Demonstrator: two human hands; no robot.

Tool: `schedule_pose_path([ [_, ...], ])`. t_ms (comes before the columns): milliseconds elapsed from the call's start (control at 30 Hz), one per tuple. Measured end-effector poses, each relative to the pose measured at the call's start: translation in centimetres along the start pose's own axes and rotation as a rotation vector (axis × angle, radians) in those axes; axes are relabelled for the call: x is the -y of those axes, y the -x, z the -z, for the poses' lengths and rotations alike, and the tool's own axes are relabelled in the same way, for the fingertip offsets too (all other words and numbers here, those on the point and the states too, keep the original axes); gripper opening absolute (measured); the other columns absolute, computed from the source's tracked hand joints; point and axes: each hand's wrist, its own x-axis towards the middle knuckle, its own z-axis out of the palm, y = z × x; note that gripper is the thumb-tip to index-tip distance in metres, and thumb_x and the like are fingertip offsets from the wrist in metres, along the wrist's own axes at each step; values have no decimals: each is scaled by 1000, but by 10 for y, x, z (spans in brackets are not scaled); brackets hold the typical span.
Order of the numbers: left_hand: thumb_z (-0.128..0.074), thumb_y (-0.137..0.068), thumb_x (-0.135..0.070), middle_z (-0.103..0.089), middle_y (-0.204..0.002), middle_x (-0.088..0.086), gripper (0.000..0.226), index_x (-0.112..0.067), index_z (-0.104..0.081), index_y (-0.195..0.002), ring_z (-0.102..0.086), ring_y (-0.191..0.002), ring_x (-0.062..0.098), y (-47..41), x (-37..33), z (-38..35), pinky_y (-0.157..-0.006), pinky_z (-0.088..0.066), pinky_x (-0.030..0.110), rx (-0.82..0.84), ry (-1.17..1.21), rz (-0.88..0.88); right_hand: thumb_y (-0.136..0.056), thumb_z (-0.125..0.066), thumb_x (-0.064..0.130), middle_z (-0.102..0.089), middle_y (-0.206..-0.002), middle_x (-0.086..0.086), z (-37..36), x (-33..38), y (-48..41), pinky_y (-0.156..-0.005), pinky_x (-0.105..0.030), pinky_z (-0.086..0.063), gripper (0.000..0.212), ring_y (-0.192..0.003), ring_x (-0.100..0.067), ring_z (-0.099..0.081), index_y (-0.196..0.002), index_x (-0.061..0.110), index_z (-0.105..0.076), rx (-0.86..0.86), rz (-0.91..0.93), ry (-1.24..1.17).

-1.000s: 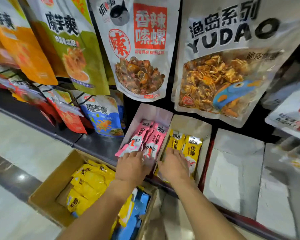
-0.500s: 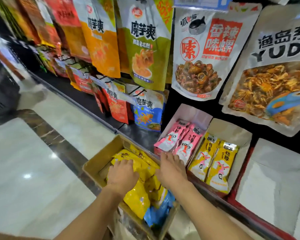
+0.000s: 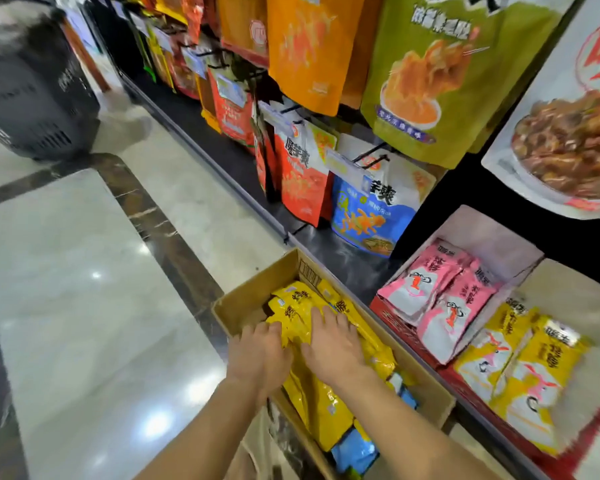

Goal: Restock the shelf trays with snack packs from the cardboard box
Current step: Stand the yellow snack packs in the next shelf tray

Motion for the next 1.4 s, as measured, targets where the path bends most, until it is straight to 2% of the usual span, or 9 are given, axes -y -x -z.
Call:
schedule_pose_path([
  [133, -44, -91, -43, -56, -130, 1, 41, -23, -52, -126, -47, -123, 27, -10, 5, -10, -93, -43, 40, 5, 24, 6, -98, -51, 48, -18, -163, -17, -18, 0, -20, -117, -49, -26, 80, -148, -37, -21, -158, 12, -13, 81, -83, 6],
  [300, -45, -93, -43, -54, -134, 2, 45, -20, -49, -131, -45, -125, 27, -19, 5, -20, -96, -44, 39, 51, 87, 27, -94, -55, 55, -45, -143, -13, -27, -1, -23, -103, -44, -40, 73, -131, -31, -42, -150, 14, -31, -1, -118, 62],
  [367, -44, -93, -43, -53, -133, 3, 44, -18, -49, -128, -45, -124, 26, -22, 1, -22, -97, -45, 40, 76, 117, 55, -94, -57, 54, -45, -141, -12, -26, 0, -22, -102, -44, -41, 72, -130, -31, -43, -149, 15, -33, -10, -117, 69],
  [467, -45, -93, -44, -51, -134, 5, 46, -15, -48, -127, -44, -126, 27, -23, -7, -25, -97, -45, 42, 129, 164, 125, -98, -56, 45, -44, -142, -13, -22, -2, -16, -101, -44, -43, 54, -130, -31, -43, -143, 19, -42, -1, -99, 74],
  [633, -45, -95, -49, -46, -141, 11, 56, -12, -39, -137, -38, -134, 32, -23, -26, -24, -105, -41, 45, 164, 281, 179, -102, -49, 40, -52, -129, -8, 1, -22, -3, -87, -38, -51, 42, -117, -27, -55, -141, 23, -45, -42, -97, -34],
  [800, -43, -88, -70, -27, -157, 12, 93, -11, -15, -154, -23, -145, 34, -28, -53, -36, -115, -30, 47, 211, 377, 265, -103, -47, 37, -56, -125, -8, 22, -49, 16, -85, -41, -50, 34, -111, -29, -60, -135, 24, -49, -94, -116, -116],
  [1033, -50, -73, -85, -12, -159, 11, 125, -8, 0, -156, -14, -147, 34, -38, -85, -49, -114, -28, 46, 241, 430, 427, -102, -50, 39, -53, -121, -8, 36, -96, 47, -85, -40, -49, 32, -108, -32, -60, -131, 25, -54, -124, -204, -224],
  [1200, -65, -79, -67, -8, -162, 13, 115, -5, -6, -155, -23, -145, 35, -41, -99, -48, -113, -34, 45, 211, 536, 452, -102, -50, 40, -54, -127, -8, 37, -116, 63, -91, -42, -50, 39, -111, -33, -58, -137, 22, -52, -134, -239, -295],
  [1400, -61, -89, -39, -37, -149, 15, 79, -5, -23, -149, -45, -130, 35, -33, -104, -38, -102, -45, 44, 173, 687, 449, -101, -52, 39, -57, -122, -6, 41, -129, 74, -87, -39, -51, 39, -108, -30, -60, -136, 23, -55, -195, -243, -387],
])
